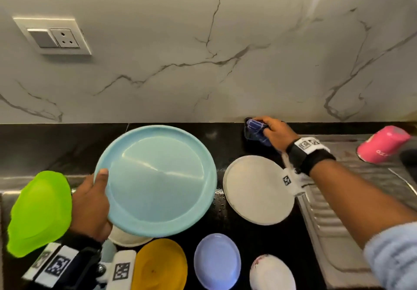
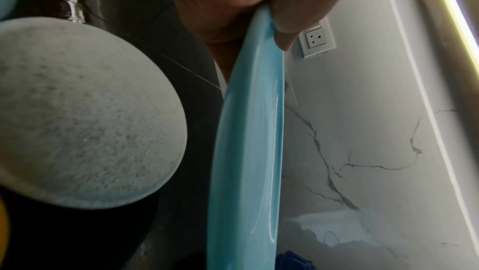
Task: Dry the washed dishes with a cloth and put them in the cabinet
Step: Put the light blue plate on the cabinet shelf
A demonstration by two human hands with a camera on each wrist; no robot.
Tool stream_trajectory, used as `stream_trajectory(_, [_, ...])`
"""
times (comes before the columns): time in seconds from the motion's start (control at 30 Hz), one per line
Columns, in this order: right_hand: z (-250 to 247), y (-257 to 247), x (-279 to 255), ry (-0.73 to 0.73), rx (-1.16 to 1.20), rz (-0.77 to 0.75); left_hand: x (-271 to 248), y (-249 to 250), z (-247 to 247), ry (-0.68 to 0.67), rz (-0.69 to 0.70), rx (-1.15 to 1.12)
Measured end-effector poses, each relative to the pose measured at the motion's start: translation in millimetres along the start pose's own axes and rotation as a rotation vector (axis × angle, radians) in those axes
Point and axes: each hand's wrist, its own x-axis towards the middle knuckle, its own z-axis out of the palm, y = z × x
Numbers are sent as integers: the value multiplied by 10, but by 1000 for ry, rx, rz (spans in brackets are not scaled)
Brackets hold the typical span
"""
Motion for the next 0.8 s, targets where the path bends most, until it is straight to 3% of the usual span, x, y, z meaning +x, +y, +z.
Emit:
stream_trajectory(0.13, [-108,321,480,-67,-355,20,-30,-165,14,19,-35,-34])
stream_trajectory(0.27, [53,312,551,-172,-524,53,-79,-154,16,32,-60,-68])
stream_trajectory(0.4, [333,-276,280,-141,-123,-79,-41,15,-36,32,1,-79])
stream_trajectory(0.5, [464,-953,-68,-253,219,-155,-10,208,-183,9,111,-58])
stream_trajectory(0.57, [480,-1357,-271,-300,308,-212,11,408,-292,-20,200,-66])
stream_trajectory(0.7, [342,-2020,-654,-93,160,-326,40,806,-559,-74,343,-135])
stream_trajectory(0.8, [49,-2541,-1015,120,11,-425,55,1112,-781,-18,514,-146])
